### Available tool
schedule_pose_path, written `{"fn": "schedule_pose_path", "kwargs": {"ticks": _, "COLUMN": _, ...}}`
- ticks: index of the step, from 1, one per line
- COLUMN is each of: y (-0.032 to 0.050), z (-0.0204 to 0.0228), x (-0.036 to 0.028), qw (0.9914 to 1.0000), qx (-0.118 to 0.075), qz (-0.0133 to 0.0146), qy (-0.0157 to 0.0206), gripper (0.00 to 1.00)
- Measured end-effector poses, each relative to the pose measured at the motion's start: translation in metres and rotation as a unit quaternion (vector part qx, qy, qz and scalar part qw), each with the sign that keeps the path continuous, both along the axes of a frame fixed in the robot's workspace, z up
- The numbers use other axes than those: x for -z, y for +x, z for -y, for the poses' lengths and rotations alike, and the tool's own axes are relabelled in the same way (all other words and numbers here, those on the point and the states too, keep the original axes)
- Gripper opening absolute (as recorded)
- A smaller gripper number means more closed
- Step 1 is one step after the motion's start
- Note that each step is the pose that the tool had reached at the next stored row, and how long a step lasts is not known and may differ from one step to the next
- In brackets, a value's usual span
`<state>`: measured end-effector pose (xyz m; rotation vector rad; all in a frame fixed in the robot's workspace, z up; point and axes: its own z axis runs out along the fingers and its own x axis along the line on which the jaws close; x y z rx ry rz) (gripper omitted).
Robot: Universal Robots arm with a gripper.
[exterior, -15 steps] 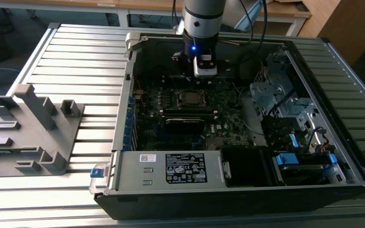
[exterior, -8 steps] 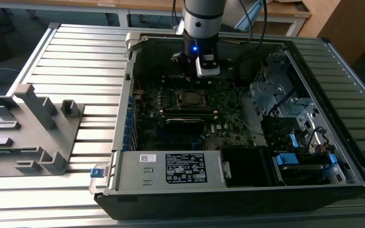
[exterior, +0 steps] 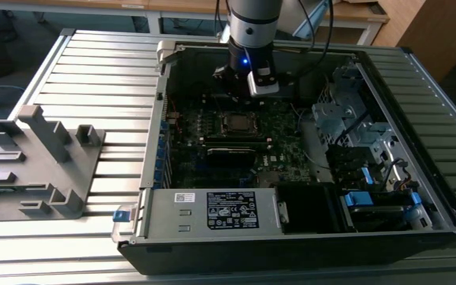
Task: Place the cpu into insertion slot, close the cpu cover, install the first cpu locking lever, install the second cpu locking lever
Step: 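Close the cpu cover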
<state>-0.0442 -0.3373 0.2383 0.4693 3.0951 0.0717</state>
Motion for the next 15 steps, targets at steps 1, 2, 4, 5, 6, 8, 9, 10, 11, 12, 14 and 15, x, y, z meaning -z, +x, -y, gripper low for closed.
{"fn": "schedule_pose_path", "kwargs": {"ticks": 1, "y": 0.0, "z": 0.0, "x": 0.0, "qw": 0.99999, "qx": -0.005, "qz": 0.0, "qy": 0.0, "gripper": 0.1}}
{"fn": "schedule_pose_path", "kwargs": {"ticks": 2, "y": 0.0, "z": 0.0, "x": 0.0, "qw": 0.99994, "qx": -0.011, "qz": 0.0, "qy": 0.0, "gripper": 0.1}}
{"fn": "schedule_pose_path", "kwargs": {"ticks": 4, "y": 0.0, "z": 0.0, "x": 0.0001, "qw": 0.99977, "qx": -0.022, "qz": 0.0, "qy": 0.0, "gripper": 0.1}}
{"fn": "schedule_pose_path", "kwargs": {"ticks": 5, "y": 0.0, "z": 0.0, "x": 0.0001, "qw": 0.99964, "qx": -0.027, "qz": 0.0, "qy": 0.0, "gripper": 0.1}}
{"fn": "schedule_pose_path", "kwargs": {"ticks": 6, "y": 0.0, "z": 0.0, "x": 0.0001, "qw": 0.99948, "qx": -0.032, "qz": 0.0, "qy": 0.0, "gripper": 0.1}}
{"fn": "schedule_pose_path", "kwargs": {"ticks": 8, "y": 0.0, "z": 0.0, "x": 0.0002, "qw": 0.99906, "qx": -0.043, "qz": 0.0, "qy": 0.0, "gripper": 0.1}}
{"fn": "schedule_pose_path", "kwargs": {"ticks": 9, "y": 0.0, "z": 0.0, "x": 0.0002, "qw": 0.99883, "qx": -0.048, "qz": 0.0, "qy": 0.0, "gripper": 0.1}}
{"fn": "schedule_pose_path", "kwargs": {"ticks": 10, "y": 0.0, "z": 0.0, "x": 0.0002, "qw": 0.99855, "qx": -0.054, "qz": 0.0, "qy": 0.0, "gripper": 0.1}}
{"fn": "schedule_pose_path", "kwargs": {"ticks": 11, "y": 0.0, "z": 0.0, "x": 0.0002, "qw": 0.99825, "qx": -0.059, "qz": 0.0, "qy": 0.0, "gripper": 0.1}}
{"fn": "schedule_pose_path", "kwargs": {"ticks": 12, "y": 0.0, "z": 0.0, "x": 0.0002, "qw": 0.99793, "qx": -0.064, "qz": 0.0, "qy": 0.0, "gripper": 0.1}}
{"fn": "schedule_pose_path", "kwargs": {"ticks": 14, "y": 0.0, "z": 0.0, "x": 0.0003, "qw": 0.99719, "qx": -0.075, "qz": 0.0, "qy": 0.0, "gripper": 0.1}}
{"fn": "schedule_pose_path", "kwargs": {"ticks": 15, "y": 0.0, "z": 0.0, "x": 0.0003, "qw": 0.99674, "qx": -0.081, "qz": 0.0, "qy": 0.0, "gripper": 0.1}}
